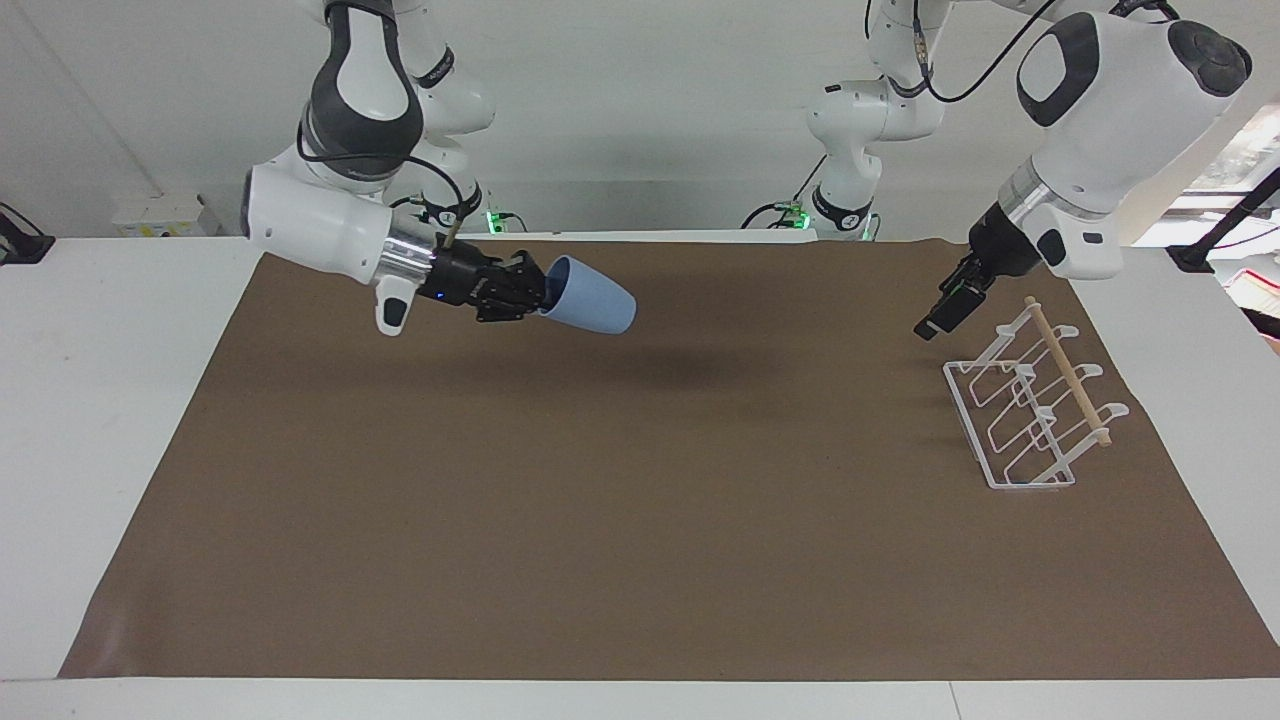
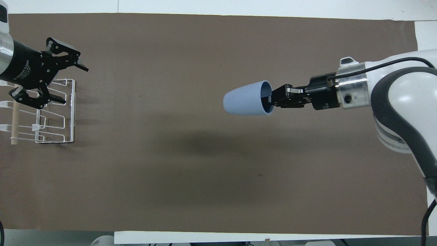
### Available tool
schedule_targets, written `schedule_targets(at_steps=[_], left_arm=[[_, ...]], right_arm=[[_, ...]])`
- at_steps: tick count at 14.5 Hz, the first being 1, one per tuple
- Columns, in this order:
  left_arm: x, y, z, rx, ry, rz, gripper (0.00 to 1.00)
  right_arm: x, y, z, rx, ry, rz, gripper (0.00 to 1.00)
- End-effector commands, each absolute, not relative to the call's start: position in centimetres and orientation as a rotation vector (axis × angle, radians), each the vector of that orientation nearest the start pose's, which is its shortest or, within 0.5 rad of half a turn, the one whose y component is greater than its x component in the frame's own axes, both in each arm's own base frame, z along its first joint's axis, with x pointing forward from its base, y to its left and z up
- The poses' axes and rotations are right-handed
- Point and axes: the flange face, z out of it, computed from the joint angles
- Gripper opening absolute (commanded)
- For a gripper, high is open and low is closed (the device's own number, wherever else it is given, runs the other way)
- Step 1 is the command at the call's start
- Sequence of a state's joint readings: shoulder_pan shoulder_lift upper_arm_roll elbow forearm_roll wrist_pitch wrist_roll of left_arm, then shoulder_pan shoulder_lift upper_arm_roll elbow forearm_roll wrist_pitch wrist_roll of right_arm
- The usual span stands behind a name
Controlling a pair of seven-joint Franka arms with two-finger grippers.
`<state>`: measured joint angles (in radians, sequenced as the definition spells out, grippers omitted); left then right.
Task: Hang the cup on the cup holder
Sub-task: 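Lift the cup with the right gripper while the left gripper opens toward it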
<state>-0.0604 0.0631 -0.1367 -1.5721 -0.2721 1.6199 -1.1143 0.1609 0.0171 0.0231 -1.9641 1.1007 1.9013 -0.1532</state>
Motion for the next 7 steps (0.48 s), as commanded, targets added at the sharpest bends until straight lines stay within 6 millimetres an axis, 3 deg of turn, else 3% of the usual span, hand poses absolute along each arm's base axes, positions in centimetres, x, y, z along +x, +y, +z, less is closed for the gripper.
schedule_targets(at_steps=[1, 4, 7], left_arm=[[56.2, -15.5, 60.0, -2.833, -1.872, 0.441, 1.0], [55.3, -17.0, 59.6, -2.717, -2.024, 0.597, 1.0], [54.4, -20.3, 59.7, -2.636, -2.145, 0.693, 1.0]], right_arm=[[54.3, 20.7, 49.6, -2.065, 0.227, 0.105, 0.0], [52.8, 26.0, 50.1, -1.992, 0.323, 0.157, 0.0], [51.7, 28.2, 50.1, -1.986, 0.345, 0.201, 0.0]])
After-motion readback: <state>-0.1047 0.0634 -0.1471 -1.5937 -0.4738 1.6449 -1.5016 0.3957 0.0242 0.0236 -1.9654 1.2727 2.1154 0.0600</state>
